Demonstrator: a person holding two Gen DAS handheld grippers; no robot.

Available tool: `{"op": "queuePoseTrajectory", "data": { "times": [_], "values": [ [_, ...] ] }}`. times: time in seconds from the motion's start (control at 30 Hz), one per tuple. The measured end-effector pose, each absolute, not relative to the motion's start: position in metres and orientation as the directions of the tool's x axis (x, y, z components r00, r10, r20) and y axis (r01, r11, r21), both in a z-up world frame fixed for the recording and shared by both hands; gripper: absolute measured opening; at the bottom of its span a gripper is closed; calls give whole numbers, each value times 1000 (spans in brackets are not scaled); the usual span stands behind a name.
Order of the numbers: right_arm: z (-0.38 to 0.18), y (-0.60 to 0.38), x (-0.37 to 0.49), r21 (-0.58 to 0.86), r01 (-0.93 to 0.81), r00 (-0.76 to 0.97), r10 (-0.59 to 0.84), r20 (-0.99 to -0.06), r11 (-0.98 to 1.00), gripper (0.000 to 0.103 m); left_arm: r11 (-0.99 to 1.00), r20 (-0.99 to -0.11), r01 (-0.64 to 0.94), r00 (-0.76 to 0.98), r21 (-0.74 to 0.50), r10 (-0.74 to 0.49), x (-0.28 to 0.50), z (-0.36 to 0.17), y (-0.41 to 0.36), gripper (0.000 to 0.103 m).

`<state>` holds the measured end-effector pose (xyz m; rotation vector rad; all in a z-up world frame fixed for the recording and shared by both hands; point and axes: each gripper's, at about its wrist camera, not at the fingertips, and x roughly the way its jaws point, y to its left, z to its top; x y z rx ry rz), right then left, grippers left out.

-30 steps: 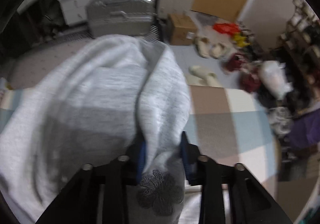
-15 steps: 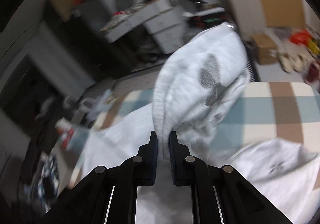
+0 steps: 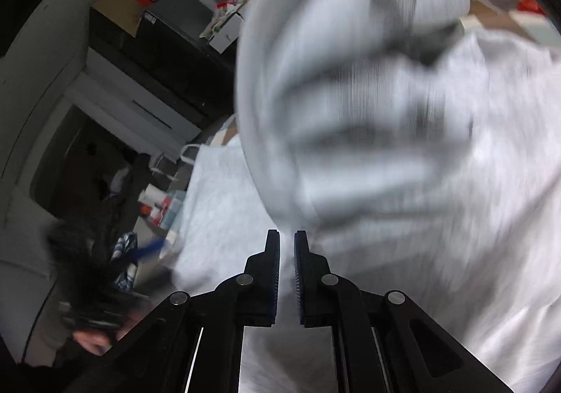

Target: Fold large clothes

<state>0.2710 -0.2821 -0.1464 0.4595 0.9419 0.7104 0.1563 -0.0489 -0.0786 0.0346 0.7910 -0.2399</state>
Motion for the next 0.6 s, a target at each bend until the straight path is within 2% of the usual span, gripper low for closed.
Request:
{"op": "queuePoseTrajectory", "data": {
  "times": [0.07,0.17,0.23,0.27,0.33,0.37,0.47,0.53,0.6],
  "values": [
    [-158,-288,268,672,-336,420,744,-520,660,9,974,-692,226,700,-22,-178,165,-60,-58,102],
    [-159,-300,261,714,-338,458,770,-445,614,11,976,-728,216,665,-26,-167,219,-41,-78,102],
    [-154,-315,251,751,-354,513,787,-342,558,14,981,-744,190,661,44,-95,266,-32,-101,102],
    [-154,-323,250,774,-354,528,795,-298,525,19,978,-754,198,652,60,-86,292,-28,-115,102],
    [-157,-336,249,810,-341,556,797,-235,477,44,971,-775,225,627,87,-76,328,-28,-139,102],
    [-159,-343,249,837,-337,562,805,-189,431,47,966,-791,231,610,115,-52,351,-31,-156,102],
    [-159,-351,248,854,-329,583,798,-151,403,50,982,-825,162,565,99,-11,391,-46,-171,102],
    [-157,-357,246,857,-334,599,790,-128,392,65,991,-861,128,507,50,-23,414,-62,-178,102],
    [-155,-358,244,857,-337,612,783,-115,389,73,992,-879,120,476,27,-34,427,-76,-185,102]
  ]
}}
